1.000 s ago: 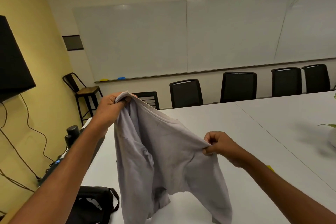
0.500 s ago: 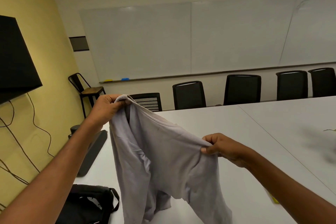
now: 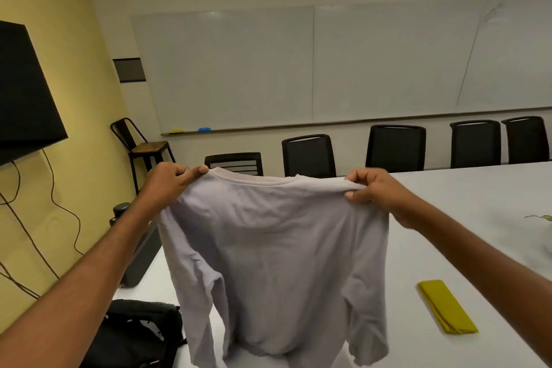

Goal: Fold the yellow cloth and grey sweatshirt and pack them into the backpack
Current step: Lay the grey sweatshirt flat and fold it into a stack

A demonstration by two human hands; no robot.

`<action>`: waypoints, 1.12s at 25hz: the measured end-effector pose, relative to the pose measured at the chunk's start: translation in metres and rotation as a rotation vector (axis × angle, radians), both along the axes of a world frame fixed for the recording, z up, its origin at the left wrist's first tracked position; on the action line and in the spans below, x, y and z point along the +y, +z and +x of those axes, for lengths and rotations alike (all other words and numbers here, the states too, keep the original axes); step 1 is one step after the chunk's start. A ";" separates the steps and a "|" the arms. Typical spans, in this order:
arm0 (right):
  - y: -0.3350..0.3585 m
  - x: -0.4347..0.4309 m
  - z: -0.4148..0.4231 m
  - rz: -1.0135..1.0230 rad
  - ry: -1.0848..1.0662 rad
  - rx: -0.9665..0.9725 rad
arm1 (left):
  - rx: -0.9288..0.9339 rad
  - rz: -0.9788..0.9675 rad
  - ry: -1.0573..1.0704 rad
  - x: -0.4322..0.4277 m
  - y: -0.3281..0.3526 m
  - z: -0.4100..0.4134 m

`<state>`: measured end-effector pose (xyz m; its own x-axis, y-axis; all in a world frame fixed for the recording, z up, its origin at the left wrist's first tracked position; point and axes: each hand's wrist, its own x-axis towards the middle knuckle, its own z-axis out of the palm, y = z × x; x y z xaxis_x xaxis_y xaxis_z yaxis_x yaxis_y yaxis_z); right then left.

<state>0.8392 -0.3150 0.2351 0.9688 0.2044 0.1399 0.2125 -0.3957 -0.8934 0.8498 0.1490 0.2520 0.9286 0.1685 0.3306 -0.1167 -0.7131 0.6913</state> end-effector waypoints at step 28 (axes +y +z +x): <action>0.077 -0.077 0.044 -0.328 -0.400 -0.585 | -0.533 0.052 0.253 -0.003 0.025 0.005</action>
